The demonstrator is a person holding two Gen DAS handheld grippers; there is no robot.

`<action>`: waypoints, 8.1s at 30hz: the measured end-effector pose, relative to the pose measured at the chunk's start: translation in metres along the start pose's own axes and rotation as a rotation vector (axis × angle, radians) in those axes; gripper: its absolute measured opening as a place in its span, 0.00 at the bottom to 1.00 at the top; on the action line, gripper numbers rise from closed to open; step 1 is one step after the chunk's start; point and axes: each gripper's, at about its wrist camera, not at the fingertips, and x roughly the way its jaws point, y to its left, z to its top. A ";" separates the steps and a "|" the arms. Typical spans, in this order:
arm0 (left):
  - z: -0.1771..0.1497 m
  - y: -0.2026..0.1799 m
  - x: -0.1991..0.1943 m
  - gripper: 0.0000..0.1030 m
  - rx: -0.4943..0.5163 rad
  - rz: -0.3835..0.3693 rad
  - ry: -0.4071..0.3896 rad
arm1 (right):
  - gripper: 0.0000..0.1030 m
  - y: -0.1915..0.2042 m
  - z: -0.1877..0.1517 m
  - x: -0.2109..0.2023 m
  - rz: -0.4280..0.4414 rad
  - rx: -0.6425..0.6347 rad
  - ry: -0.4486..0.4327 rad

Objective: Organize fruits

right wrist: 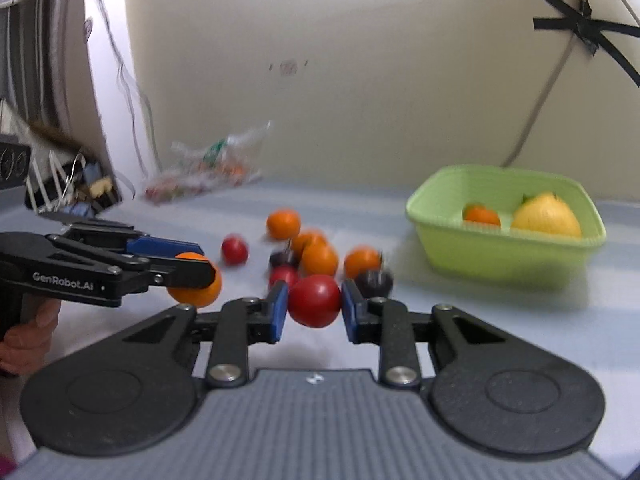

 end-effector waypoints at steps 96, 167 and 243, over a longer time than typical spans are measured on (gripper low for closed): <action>0.124 -0.015 0.131 0.40 -0.117 -0.125 0.047 | 0.30 -0.071 0.047 0.027 -0.233 -0.026 -0.142; 0.045 0.051 0.023 0.37 -0.241 -0.062 -0.034 | 0.29 0.008 0.022 0.018 -0.055 -0.198 0.022; -0.025 -0.021 0.019 0.40 -0.107 0.098 -0.005 | 0.42 0.000 -0.025 0.002 -0.121 -0.083 0.109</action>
